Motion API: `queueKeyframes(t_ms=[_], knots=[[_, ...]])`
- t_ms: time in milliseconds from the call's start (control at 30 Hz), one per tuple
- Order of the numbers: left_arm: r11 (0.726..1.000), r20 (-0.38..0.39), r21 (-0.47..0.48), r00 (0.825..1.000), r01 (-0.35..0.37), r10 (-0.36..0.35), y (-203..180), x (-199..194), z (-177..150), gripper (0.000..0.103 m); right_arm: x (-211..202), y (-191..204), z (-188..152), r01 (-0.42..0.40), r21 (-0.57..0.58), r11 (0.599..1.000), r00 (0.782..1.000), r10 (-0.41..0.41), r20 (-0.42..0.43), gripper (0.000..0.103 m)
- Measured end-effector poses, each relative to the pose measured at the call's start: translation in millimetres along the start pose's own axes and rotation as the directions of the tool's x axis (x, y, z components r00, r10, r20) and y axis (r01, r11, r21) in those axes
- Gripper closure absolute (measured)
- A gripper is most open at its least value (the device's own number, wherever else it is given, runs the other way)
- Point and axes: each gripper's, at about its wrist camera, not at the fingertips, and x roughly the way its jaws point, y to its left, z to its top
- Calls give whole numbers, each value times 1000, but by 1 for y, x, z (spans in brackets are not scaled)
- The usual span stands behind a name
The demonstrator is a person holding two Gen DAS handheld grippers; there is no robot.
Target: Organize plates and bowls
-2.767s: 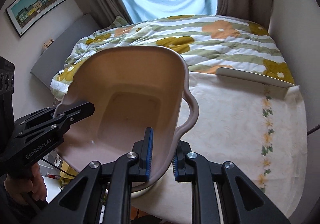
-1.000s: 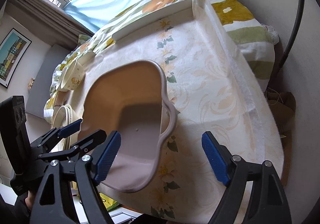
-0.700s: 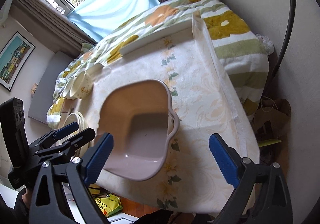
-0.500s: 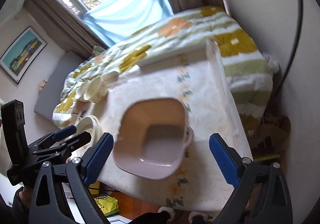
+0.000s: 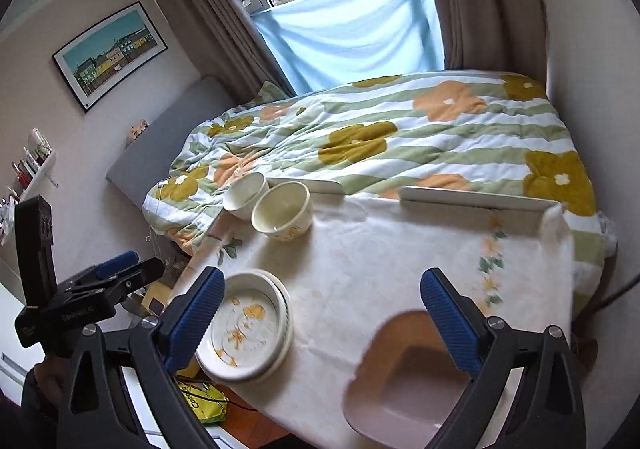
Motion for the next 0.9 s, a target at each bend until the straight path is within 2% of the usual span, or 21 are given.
queueKeyframes(t_ms=[100,200,333,367,400,433,533,567,700,767,833,900], knots=[[998,-47,-42,998,41,-43,35,24,20,6,37,13,16,23,15,1000,999,-22,-48,5],[997,-94,-45,993,70,-74,55,56,38,6,76,21,27,26,55,998,996,-21,-85,5],[994,-181,-30,978,103,-106,75,114,61,9,136,28,38,57,122,991,990,-40,-136,7],[993,-203,-22,972,112,-115,78,130,66,11,150,29,41,59,137,989,988,-39,-149,10],[992,-225,-11,967,123,-122,80,147,69,19,166,28,42,71,151,986,985,-46,-165,13],[991,-250,-4,960,133,-130,82,164,72,30,179,29,44,83,161,983,982,-54,-179,21],[990,-309,14,942,143,-131,87,206,76,51,221,27,42,112,201,973,971,-65,-229,33],[989,-326,19,936,149,-135,89,219,76,53,235,26,40,123,206,971,968,-71,-242,39],[985,-376,34,915,171,-146,90,254,77,67,270,23,33,157,228,961,953,-88,-289,55],[983,-385,51,912,175,-143,88,264,78,73,281,19,30,170,240,956,950,-94,-297,65],[981,-391,66,910,180,-141,85,273,80,85,286,16,30,183,243,953,948,-105,-301,73],[980,-392,77,909,182,-139,80,277,81,89,288,15,30,174,257,951,952,-97,-289,83]])
